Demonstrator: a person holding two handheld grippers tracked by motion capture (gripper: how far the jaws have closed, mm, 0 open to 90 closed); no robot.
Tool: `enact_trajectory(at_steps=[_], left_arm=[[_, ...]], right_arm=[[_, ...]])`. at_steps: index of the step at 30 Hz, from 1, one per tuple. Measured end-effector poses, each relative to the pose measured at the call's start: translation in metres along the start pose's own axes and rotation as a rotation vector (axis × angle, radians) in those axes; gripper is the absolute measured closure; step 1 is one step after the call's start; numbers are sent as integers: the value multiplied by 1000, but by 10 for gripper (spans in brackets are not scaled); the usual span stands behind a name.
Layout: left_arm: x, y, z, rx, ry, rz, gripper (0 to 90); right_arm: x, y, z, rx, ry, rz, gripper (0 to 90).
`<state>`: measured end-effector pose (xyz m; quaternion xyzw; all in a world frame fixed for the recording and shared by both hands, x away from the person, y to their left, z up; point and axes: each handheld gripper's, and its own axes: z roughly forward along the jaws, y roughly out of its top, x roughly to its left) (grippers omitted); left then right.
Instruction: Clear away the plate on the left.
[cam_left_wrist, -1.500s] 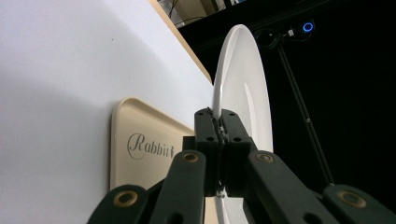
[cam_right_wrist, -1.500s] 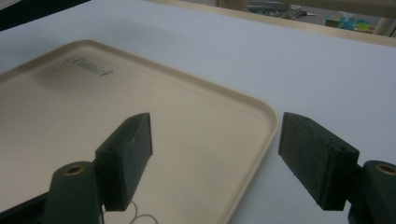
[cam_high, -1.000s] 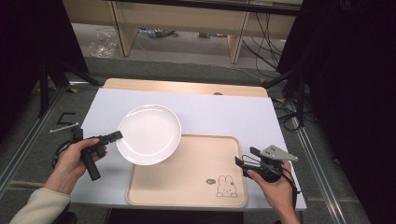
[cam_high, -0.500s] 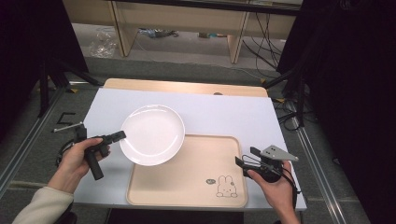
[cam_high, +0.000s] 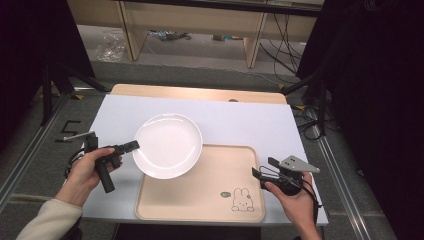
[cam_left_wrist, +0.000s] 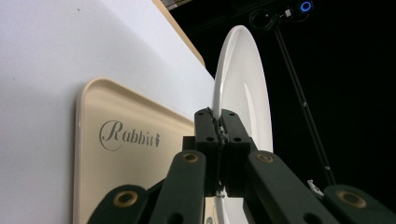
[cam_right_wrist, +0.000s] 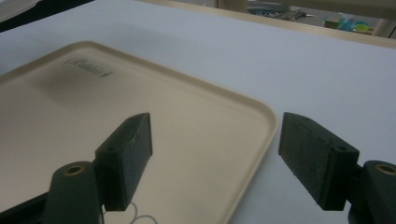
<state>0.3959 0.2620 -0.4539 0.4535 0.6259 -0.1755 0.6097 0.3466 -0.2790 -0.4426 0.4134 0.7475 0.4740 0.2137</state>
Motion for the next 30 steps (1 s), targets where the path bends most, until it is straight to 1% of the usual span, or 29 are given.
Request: enact_trajectory(at_steps=[1,2,3,4,5,6,8,10,11,12,13,14,15,16,18,19,20,21,22,25,26,27,28,29,30], left_arm=[[0,0,0,0,0,0,872],[-1,-1,1,8,4,0,871],[-1,-1,2,11,3,3,872],[-1,-2,2,15,6,4,872],[-1,-2,2,15,6,4,871],[-1,-3,4,13,-2,3,872],[-2,-4,5,25,6,5,872],[-3,-5,7,30,-2,7,871],[-3,-5,8,34,-3,8,871],[-4,-6,9,33,-7,5,872],[-4,-6,9,33,-7,7,871],[-4,-6,9,38,-3,10,871],[-4,-7,10,40,-6,9,871],[-4,-7,11,44,1,12,871],[-5,-8,11,46,-1,11,871],[-5,-8,12,52,-4,17,871],[-5,-8,12,52,-4,17,871],[-6,-9,13,54,-2,16,871],[-6,-9,13,54,-2,16,871],[-6,-9,14,52,-4,9,871],[-6,-10,15,56,0,16,871],[-6,-10,15,56,0,16,871],[-5,-10,15,57,-1,14,871],[-6,-10,16,56,0,13,871],[-6,-10,16,57,0,14,871]], right_arm=[[0,0,0,0,0,0,267],[-1,0,-1,-2,-15,-18,267],[-1,0,-1,-1,-15,-17,267],[1,1,-3,24,-20,4,267],[1,1,-3,24,-20,4,267],[-1,1,-2,9,-15,-10,267],[0,1,-2,3,-12,-9,267],[-1,1,-2,3,-15,-9,267],[1,1,-2,4,-13,6,267],[1,1,-4,23,-20,9,267],[1,1,-4,23,-20,9,267],[0,1,-3,15,-22,1,267],[-1,1,-3,4,-34,-20,267],[0,1,-3,14,-27,-7,267],[0,1,-3,12,-20,-2,267],[-1,1,-2,1,-21,-18,267],[-1,1,-1,-6,-21,-21,267],[-1,1,-1,-4,-18,-17,267],[-1,1,-3,11,-26,-26,267],[-1,1,-1,-5,-19,-18,267],[-1,1,-2,0,-32,-20,267],[-1,1,-2,0,-32,-20,267],[0,1,-3,6,-22,-7,267],[0,1,-3,15,-23,1,267],[-1,1,-2,7,-22,-21,267]])
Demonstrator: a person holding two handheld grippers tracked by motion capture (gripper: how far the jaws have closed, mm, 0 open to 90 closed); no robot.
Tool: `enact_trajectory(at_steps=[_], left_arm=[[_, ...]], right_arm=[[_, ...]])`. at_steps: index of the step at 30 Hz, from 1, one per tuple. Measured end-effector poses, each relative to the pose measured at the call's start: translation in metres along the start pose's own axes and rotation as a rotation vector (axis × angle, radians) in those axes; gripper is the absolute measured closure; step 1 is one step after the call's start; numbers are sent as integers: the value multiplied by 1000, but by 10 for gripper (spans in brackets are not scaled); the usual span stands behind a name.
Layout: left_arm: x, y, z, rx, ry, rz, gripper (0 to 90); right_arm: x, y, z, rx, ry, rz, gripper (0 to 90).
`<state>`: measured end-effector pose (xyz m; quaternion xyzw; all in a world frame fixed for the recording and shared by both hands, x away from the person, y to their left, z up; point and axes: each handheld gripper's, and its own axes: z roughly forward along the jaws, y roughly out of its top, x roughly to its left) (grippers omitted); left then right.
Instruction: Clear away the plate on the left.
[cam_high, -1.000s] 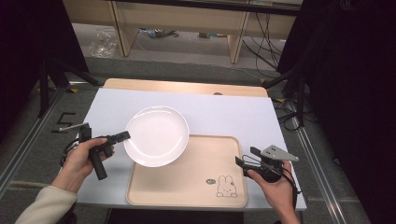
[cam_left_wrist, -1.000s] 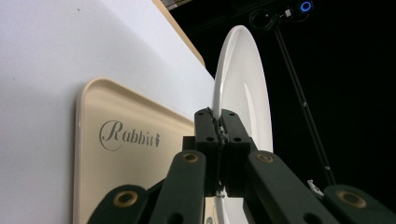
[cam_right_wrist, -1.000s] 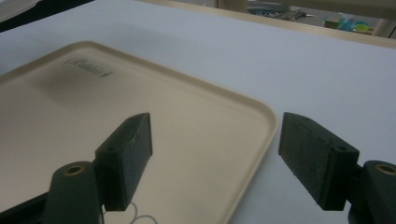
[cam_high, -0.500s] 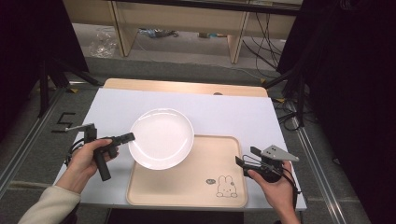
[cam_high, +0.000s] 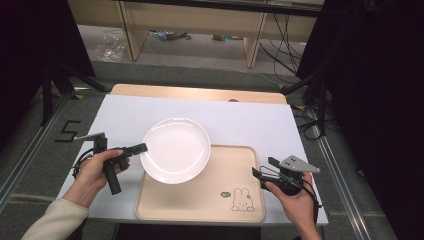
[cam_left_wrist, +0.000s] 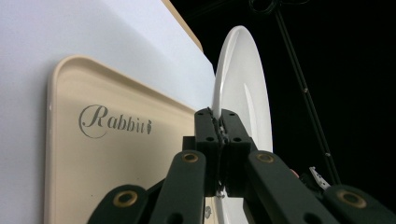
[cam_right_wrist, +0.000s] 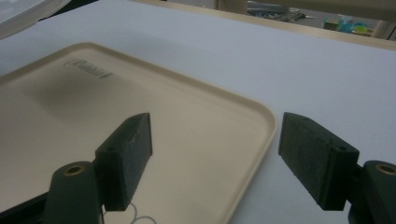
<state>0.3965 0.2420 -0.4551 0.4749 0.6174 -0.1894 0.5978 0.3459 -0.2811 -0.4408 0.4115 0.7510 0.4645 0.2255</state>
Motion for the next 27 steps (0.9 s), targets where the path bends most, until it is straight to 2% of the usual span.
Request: enact_trajectory(at_steps=[2,3,4,6,8,9,10,12,15,16,20,22,27], left_arm=[[0,0,0,1,-7,-2,871],[0,-1,1,2,-6,0,871],[0,-1,1,2,-6,0,871],[0,-2,3,-12,-20,-4,871],[0,-1,3,-2,-3,0,871],[0,-2,3,5,1,3,871],[-1,-2,4,5,-3,2,871],[-1,-2,5,5,-13,0,871],[-1,-3,8,7,-15,1,871],[-1,-3,8,7,-15,1,871],[-1,-4,12,8,-26,8,871],[-2,-4,12,25,-14,11,871],[-3,-5,15,31,-19,13,871]], right_arm=[[-1,0,1,-19,-8,-12,267],[1,0,1,-9,5,19,267],[2,-1,1,-9,4,22,267],[1,-1,1,-20,-5,7,267],[2,-1,1,-10,4,20,267],[1,-1,1,-20,-7,6,267],[0,0,-1,-2,-9,0,267],[2,0,-2,16,-8,21,267],[2,0,-3,14,-8,27,267],[0,0,-2,0,-11,-9,267],[0,0,-2,6,-9,-1,267],[0,0,-3,8,-6,8,267],[0,0,-3,8,-6,5,267]])
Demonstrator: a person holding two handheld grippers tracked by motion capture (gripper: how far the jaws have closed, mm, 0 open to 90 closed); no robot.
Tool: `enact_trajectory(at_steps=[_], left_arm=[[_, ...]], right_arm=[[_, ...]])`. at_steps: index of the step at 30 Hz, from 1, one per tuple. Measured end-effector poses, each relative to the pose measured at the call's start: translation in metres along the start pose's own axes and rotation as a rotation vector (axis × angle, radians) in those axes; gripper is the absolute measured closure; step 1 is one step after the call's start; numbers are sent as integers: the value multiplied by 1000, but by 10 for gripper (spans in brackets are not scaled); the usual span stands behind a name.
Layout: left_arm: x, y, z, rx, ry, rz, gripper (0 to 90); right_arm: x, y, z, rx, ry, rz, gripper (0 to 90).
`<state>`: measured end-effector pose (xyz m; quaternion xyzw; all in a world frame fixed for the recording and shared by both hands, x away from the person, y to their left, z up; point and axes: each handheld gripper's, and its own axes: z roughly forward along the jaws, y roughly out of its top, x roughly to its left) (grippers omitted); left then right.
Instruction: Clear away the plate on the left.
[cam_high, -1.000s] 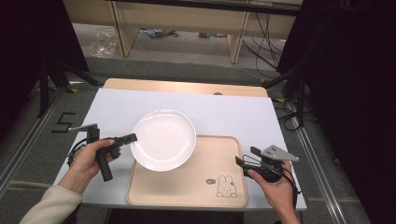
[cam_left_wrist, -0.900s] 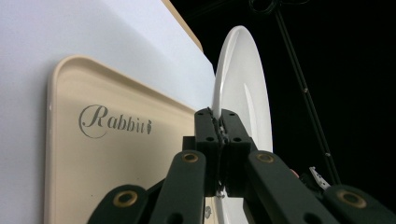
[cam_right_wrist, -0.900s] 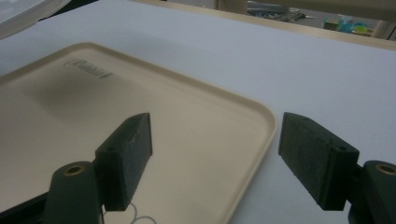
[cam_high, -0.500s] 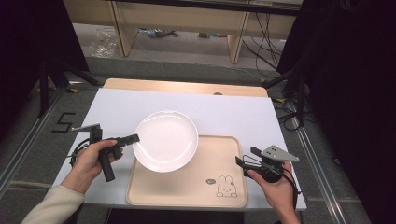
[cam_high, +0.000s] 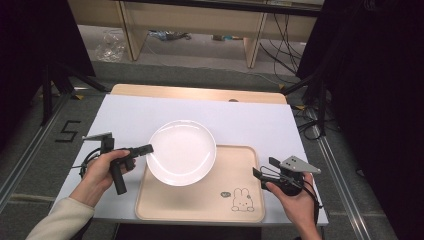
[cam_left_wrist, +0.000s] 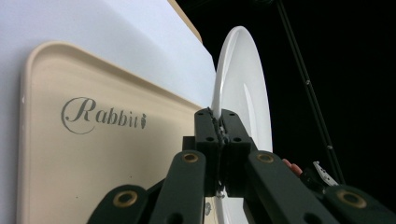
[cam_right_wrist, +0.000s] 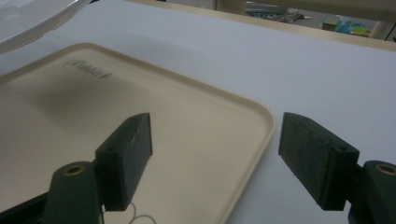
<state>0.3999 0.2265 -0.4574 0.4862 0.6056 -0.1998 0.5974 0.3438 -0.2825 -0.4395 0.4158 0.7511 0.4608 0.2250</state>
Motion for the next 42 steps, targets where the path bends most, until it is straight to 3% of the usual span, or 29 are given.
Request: enact_trajectory(at_steps=[3,4,8,13,15,16,18,23,30,32,34,36,42], left_arm=[[0,-1,3,-11,-7,2,871],[-1,-1,3,9,4,6,871],[-1,-2,5,14,-1,10,871],[-1,-3,7,-2,-9,6,871],[-1,-3,7,18,2,12,871],[-1,-4,8,17,0,13,871],[-1,-4,9,22,2,13,871],[-1,-5,11,26,3,16,871],[1,-7,16,18,-7,19,871],[1,-7,16,38,3,23,871],[1,-8,18,41,5,22,871],[1,-9,19,37,7,21,871],[2,-10,20,49,18,16,871]], right_arm=[[1,0,1,3,13,18,267],[2,0,0,7,16,26,267],[0,0,0,-3,0,-1,267],[0,-1,1,-15,7,8,267],[0,0,1,-20,4,2,267],[2,-1,1,-18,22,30,267],[1,-1,1,-17,15,17,266],[2,-1,0,-15,10,36,267],[2,-1,0,-16,12,37,266],[0,-1,0,-18,8,10,266],[3,-1,1,-15,17,46,266],[0,-1,0,-18,10,10,265],[-1,0,0,-12,5,5,265]])
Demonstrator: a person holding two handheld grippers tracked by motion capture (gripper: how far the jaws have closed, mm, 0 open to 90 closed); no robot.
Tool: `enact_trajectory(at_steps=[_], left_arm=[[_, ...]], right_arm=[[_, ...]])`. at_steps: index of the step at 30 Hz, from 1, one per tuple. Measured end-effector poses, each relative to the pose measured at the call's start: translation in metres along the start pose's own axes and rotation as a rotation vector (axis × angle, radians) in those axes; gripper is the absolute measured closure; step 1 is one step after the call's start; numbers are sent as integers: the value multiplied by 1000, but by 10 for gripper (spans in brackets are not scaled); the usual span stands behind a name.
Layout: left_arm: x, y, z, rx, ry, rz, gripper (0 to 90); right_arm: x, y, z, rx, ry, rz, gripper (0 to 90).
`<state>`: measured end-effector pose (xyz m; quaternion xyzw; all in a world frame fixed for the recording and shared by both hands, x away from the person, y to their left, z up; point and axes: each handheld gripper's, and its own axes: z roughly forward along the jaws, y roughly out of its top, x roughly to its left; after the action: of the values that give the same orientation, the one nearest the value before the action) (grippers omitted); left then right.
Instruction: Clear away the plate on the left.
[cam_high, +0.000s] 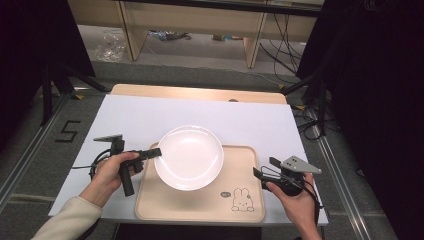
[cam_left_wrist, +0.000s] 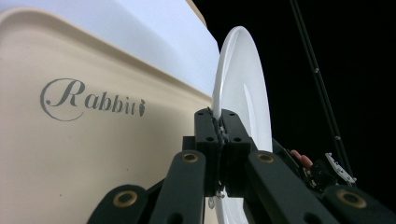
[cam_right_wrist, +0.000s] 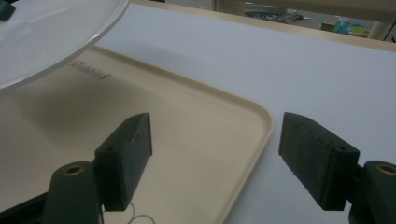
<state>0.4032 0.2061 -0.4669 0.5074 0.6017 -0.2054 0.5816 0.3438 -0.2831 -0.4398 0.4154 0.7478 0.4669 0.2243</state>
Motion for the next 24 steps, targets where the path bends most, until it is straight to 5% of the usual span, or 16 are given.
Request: enact_trajectory(at_steps=[24], left_arm=[[2,-7,19,54,56,-26,870]], right_arm=[[0,0,0,0,2,2,265]])
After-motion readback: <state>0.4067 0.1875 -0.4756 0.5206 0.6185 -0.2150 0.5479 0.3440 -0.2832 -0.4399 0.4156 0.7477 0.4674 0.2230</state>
